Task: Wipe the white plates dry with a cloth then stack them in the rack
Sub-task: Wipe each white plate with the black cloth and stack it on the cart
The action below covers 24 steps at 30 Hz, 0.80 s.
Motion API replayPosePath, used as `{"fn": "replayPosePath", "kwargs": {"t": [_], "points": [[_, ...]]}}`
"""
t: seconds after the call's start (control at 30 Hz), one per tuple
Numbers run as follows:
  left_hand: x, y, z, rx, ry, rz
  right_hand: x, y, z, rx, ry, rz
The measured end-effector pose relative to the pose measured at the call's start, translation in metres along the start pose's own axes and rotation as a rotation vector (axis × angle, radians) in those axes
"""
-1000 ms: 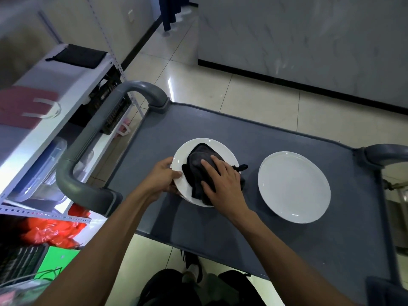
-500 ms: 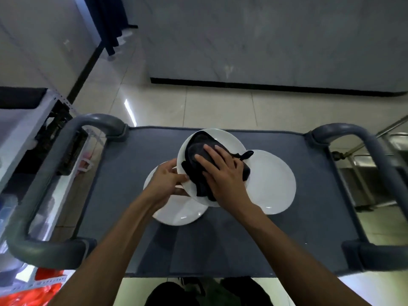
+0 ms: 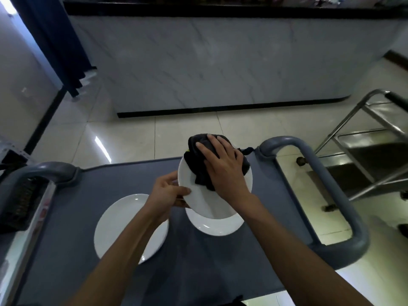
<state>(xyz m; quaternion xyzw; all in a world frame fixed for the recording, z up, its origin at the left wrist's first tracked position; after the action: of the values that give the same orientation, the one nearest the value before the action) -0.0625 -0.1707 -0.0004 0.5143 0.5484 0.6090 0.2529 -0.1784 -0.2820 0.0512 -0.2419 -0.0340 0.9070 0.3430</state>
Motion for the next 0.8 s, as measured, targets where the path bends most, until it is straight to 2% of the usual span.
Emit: {"fn": "replayPosePath", "kwargs": {"t": [0.23,0.53,0.7,0.8], "points": [[-0.013,0.018,-0.037,0.077,0.09,-0.054,-0.016,0.049,0.042,-0.015,0.121,-0.099],[-0.028,0.04,-0.067,0.17,0.217,-0.128,-0.012,0.11,0.061,-0.084,0.026,-0.255],[-0.03,0.049,-0.084,0.223,0.269,-0.163,-0.001,0.125,0.066,-0.205,0.058,-0.325],[-0.031,0.052,-0.09,0.267,0.306,-0.178,0.002,0.126,0.059,-0.243,0.009,-0.393]]}}
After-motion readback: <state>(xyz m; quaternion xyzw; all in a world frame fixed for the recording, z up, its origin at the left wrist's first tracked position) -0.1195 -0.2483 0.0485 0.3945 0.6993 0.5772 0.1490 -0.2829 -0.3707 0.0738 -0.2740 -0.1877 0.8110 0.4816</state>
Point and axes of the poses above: each hand's wrist, its own x-axis away from the middle knuckle, its own z-axis out of the back of the hand, y = z × x, the point moved 8 cm from there along -x, towards the middle knuckle, and after that the axes turned 2 degrees about -y, right-handed, at the moved point
